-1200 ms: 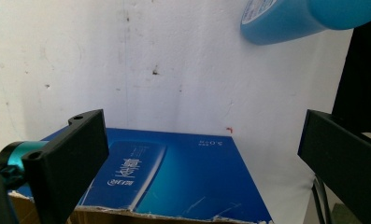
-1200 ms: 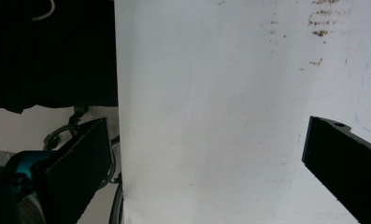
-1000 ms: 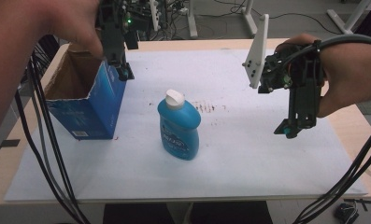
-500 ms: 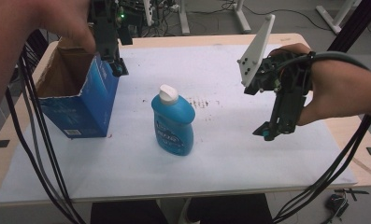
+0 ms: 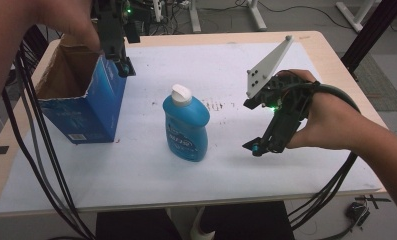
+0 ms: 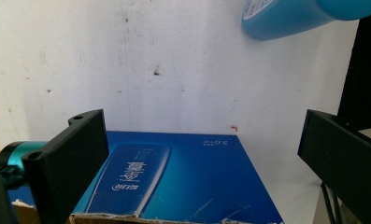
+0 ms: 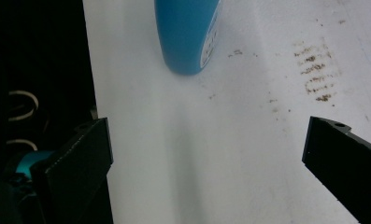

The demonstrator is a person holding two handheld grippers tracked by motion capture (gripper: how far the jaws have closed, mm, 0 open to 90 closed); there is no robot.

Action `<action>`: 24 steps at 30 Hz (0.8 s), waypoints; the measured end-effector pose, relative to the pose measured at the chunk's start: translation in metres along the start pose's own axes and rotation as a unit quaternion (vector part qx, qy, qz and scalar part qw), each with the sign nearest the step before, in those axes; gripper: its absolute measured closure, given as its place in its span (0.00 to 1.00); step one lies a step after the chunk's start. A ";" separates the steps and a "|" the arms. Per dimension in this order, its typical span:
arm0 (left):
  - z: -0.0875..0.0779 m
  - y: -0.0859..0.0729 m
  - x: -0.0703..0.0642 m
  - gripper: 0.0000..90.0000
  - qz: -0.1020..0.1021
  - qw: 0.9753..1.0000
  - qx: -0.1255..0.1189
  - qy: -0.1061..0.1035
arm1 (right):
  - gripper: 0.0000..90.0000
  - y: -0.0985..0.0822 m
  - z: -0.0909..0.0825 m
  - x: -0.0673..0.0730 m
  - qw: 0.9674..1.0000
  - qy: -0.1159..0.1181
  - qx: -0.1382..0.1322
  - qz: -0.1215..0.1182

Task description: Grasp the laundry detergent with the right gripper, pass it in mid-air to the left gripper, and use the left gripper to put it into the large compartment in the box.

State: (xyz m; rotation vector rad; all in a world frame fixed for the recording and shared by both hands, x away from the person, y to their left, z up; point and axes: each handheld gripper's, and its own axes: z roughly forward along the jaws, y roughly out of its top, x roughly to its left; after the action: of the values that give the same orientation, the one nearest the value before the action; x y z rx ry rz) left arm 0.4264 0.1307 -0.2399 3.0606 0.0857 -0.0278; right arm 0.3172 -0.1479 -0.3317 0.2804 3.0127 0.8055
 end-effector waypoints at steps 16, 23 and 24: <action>0.000 0.000 -0.002 0.02 0.003 1.000 -0.002 0.002 | 0.01 -0.006 0.036 0.005 0.992 -0.014 -0.116 0.057; 0.002 -0.002 -0.001 0.02 0.002 1.000 -0.006 0.001 | 0.01 -0.001 0.052 0.008 0.986 -0.007 -0.150 0.073; 0.002 -0.002 -0.001 0.02 0.002 1.000 -0.007 0.001 | 0.01 -0.001 0.054 0.008 0.985 -0.008 -0.154 0.075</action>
State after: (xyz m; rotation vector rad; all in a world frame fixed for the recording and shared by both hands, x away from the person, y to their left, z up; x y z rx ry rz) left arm 0.4249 0.1326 -0.2425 3.0473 0.0780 -0.0245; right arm 0.3121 -0.1205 -0.3789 0.5055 2.8187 1.2560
